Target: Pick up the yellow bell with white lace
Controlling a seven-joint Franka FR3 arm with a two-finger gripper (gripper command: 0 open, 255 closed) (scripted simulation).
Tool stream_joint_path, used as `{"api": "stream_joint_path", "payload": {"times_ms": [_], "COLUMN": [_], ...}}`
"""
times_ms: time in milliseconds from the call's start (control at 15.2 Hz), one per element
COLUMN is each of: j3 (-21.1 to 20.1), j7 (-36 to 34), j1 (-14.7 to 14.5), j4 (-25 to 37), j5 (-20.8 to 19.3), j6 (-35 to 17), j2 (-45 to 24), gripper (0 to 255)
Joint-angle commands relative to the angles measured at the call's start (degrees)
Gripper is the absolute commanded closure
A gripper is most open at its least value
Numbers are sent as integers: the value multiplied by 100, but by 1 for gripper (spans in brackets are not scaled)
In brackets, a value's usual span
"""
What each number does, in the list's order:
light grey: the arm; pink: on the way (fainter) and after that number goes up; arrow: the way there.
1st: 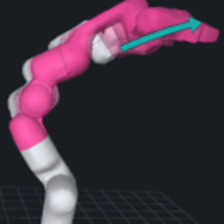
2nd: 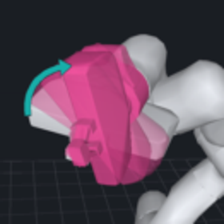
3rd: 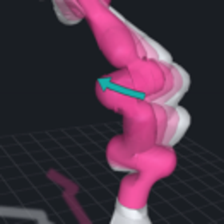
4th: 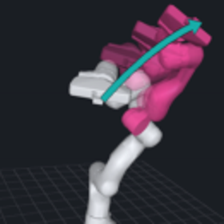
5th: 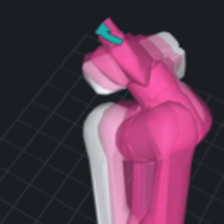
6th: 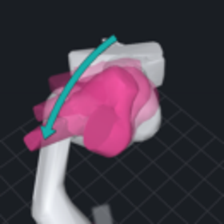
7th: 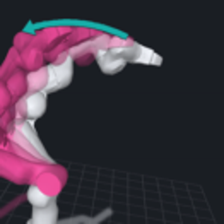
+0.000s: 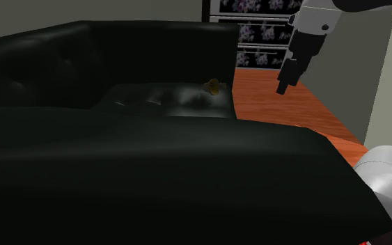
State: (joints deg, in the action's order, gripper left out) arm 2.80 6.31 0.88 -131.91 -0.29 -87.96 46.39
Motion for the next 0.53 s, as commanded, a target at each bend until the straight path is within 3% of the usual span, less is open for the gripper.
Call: {"api": "stream_joint_path", "payload": {"times_ms": [0, 462], "j3": [0, -410], "j7": [0, -968], "j1": [0, 157], "j4": [0, 246], "j5": [0, 118], "j6": [0, -1199], "j2": [0, -1186], "gripper": [0, 0]}}
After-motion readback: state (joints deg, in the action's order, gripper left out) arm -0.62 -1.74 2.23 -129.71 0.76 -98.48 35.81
